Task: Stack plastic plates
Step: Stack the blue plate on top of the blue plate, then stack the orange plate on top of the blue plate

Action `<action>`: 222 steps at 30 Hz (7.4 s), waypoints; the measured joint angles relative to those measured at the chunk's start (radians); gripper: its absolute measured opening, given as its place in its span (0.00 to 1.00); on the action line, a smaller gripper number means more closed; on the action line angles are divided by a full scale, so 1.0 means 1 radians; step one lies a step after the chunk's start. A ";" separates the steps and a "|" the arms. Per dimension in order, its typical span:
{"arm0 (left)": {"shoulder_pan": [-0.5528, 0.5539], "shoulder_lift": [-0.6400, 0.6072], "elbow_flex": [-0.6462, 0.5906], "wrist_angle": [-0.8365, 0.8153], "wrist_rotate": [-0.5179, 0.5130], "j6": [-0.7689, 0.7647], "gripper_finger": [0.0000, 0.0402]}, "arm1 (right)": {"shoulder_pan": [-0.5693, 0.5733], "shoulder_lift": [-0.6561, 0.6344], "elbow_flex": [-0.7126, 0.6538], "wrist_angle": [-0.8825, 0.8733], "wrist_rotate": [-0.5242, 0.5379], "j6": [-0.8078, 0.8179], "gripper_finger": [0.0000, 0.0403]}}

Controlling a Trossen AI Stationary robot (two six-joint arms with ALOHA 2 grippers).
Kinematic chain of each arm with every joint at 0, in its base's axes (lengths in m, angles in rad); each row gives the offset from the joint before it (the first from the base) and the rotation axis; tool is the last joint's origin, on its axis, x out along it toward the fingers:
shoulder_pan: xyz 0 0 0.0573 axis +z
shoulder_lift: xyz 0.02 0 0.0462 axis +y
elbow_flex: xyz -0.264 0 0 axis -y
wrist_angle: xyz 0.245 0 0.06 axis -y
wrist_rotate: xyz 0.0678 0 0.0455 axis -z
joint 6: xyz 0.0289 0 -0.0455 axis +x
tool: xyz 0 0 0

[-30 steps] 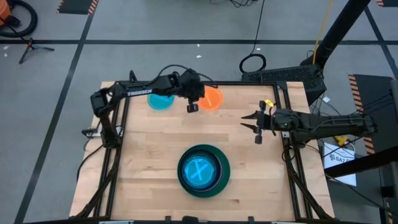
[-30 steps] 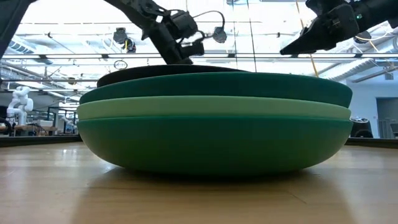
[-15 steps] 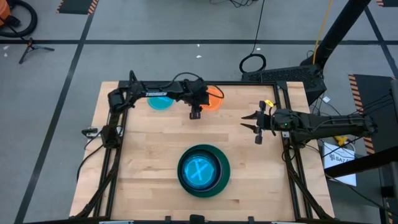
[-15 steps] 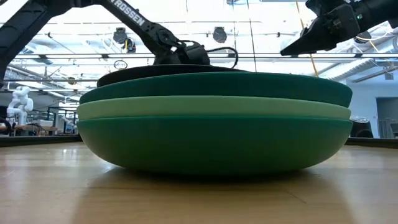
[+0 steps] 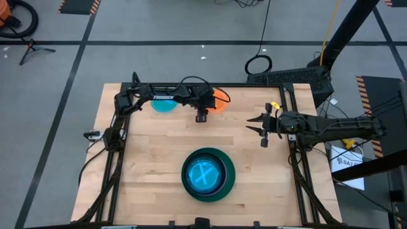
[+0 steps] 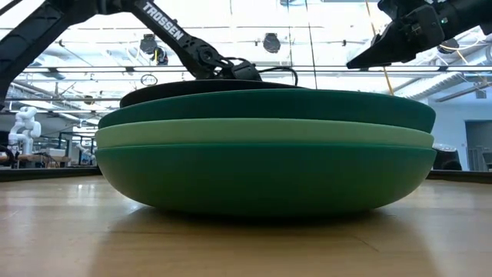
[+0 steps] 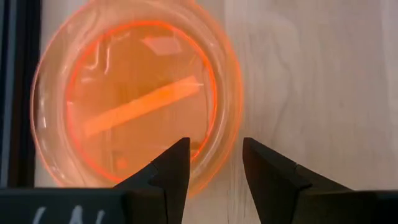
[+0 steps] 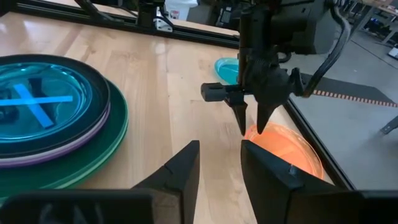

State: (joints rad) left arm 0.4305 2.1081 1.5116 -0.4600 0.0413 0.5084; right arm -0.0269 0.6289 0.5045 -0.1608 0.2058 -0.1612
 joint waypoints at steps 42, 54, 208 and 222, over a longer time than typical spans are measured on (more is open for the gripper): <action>0.250 -0.016 0.145 -0.671 -0.040 -0.289 0.38 | 0.000 0.000 0.000 -0.010 0.002 0.022 0.27; 0.233 -0.015 -0.032 -0.598 -0.123 -0.331 0.38 | 0.000 0.000 0.000 -0.023 0.002 0.038 0.27; -0.845 -0.343 -0.048 -0.380 -0.047 -0.472 0.18 | 0.000 0.000 0.000 -0.023 0.003 0.152 0.27; -0.843 -0.632 -0.333 -0.378 -0.233 -0.329 0.18 | 0.000 0.043 0.000 0.040 0.107 0.422 0.27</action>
State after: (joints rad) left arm -0.4126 1.4764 1.1790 -0.8375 -0.1917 0.1797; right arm -0.0265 0.6718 0.5045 -0.1205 0.3129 0.2607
